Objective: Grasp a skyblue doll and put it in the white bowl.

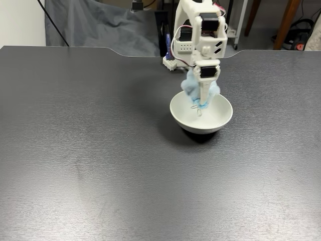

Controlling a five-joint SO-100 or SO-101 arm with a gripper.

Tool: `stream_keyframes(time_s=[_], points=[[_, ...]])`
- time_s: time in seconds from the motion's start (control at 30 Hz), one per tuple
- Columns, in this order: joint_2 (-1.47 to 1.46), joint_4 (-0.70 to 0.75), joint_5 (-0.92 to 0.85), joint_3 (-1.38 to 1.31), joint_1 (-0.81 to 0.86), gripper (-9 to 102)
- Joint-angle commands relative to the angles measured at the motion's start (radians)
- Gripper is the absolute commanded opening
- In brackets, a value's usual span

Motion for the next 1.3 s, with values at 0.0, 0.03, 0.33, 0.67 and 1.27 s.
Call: stream_keyframes(time_s=[0.0, 0.03, 0.33, 0.67, 1.27], points=[[0.038, -0.052, 0.005, -0.003, 0.058, -1], [0.038, -0.052, 0.000, -0.003, 0.055, -1], [0.067, -0.054, -0.005, -0.009, 0.048, -1], [0.067, -0.037, -0.008, -0.002, -0.025, 30], [0.086, 0.080, -0.008, -0.017, -0.098, 58]])
